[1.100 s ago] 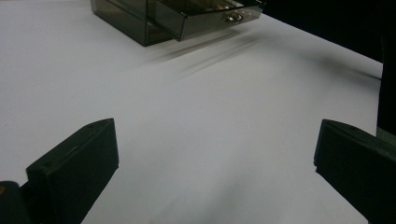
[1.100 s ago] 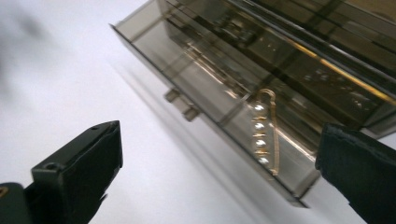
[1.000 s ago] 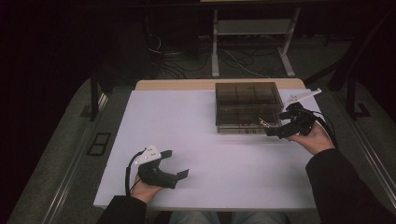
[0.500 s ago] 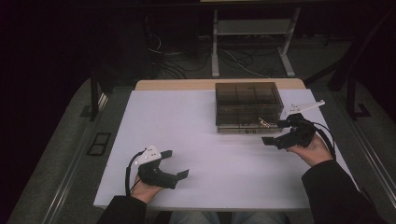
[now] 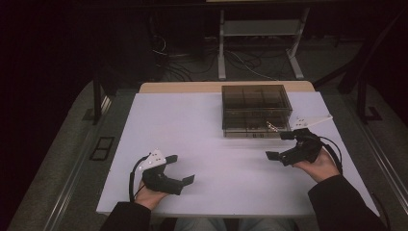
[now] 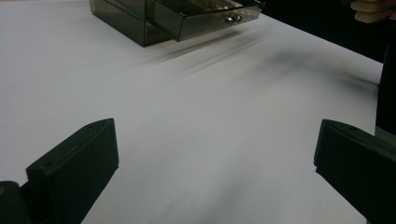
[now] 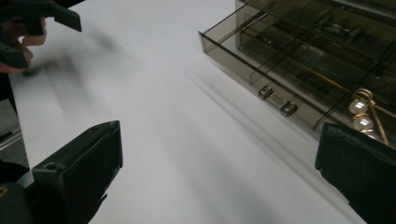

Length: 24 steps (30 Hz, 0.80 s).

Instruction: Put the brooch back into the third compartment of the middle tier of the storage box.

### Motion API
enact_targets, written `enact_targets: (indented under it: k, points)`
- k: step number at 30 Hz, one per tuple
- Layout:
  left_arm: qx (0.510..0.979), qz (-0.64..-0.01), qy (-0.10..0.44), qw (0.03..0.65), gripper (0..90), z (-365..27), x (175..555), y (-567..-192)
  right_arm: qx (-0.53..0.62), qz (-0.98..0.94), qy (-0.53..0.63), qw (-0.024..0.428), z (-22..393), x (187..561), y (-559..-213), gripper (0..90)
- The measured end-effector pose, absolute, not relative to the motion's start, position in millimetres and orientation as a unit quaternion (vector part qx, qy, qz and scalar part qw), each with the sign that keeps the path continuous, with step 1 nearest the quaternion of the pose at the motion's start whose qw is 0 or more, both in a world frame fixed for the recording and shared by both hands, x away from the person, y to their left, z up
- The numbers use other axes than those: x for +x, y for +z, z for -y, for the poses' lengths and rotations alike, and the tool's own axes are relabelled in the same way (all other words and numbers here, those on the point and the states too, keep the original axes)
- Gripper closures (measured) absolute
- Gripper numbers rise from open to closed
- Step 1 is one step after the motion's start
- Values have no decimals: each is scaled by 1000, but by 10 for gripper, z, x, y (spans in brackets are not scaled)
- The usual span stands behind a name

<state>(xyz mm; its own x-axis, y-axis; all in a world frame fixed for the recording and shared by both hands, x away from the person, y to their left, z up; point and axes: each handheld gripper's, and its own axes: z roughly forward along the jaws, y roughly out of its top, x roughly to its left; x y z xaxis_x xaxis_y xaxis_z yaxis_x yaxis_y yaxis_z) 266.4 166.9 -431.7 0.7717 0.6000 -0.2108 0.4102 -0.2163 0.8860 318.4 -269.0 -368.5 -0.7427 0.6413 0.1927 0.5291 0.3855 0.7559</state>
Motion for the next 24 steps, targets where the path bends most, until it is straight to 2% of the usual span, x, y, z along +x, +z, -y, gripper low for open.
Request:
enact_targets:
  k: [24]
  points:
    - [777, -326, 87, 532, 0, -1659, 2667, -4324, 353, -820, 449, 42, 2699, 2874, -4016, 4]
